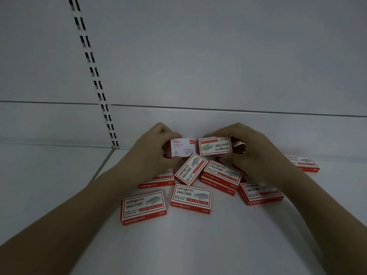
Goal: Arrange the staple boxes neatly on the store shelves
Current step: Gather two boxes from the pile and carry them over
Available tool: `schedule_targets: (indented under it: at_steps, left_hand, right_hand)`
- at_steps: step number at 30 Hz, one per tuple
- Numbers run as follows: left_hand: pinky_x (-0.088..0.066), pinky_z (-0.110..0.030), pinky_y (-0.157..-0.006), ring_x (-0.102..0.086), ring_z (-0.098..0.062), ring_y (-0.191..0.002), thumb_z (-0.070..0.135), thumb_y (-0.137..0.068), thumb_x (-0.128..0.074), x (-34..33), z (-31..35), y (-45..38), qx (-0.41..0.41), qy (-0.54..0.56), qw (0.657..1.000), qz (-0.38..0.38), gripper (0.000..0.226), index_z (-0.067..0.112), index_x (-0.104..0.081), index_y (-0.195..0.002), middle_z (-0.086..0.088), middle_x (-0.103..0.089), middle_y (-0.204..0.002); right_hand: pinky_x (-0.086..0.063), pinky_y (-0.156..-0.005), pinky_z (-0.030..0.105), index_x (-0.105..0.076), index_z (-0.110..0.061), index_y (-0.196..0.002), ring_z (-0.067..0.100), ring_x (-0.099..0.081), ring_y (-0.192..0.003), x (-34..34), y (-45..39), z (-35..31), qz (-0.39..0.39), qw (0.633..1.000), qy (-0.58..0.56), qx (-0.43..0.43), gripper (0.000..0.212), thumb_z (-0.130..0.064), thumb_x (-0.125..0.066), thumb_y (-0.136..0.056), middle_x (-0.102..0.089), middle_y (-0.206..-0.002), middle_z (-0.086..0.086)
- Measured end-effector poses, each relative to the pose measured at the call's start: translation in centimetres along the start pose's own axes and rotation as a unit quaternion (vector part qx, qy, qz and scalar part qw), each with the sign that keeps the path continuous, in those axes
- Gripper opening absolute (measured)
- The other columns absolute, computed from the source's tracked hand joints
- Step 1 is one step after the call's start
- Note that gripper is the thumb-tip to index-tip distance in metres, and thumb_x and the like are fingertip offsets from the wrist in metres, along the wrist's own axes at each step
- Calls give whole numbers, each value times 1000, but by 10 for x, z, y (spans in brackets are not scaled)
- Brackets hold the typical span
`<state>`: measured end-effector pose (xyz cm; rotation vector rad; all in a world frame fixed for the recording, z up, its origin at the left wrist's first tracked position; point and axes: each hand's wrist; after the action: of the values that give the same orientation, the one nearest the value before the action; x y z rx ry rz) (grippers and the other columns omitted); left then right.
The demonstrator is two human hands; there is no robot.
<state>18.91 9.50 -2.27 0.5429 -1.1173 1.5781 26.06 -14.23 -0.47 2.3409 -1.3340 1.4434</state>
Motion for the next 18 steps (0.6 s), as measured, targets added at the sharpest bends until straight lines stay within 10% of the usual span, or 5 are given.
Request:
schedule_targets:
  at_steps: [11,18]
  left_hand:
    - [-58,-19,-66,-64,-8,-98,15,-73,-81,13,14,5,71,237,968,52,42,26,-56,-105,11,-62,-113]
    - [-61,-36,-65,-69,-23,-98,0,-67,-83,6,29,8,106,355,929,-13,50,25,-53,-99,9,-66,-105]
  right_hand:
    - [-53,-60,12,-54,-31,-91,-2,-65,-84,-2,2,-16,85,982,-142,-90,40,-17,-84,-69,-65,-94,-14]
    - [-61,-70,37,-49,-49,-126,19,-71,-87,-4,6,-33,6,946,-291,-140,59,-18,-73,-82,-67,-104,0]
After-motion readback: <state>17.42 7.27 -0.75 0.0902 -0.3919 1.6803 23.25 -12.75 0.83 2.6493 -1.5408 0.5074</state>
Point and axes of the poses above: each hand's wrist, its own y-axis away from the middle knuckle, its own x-axis out of the back of the hand, z = x × y
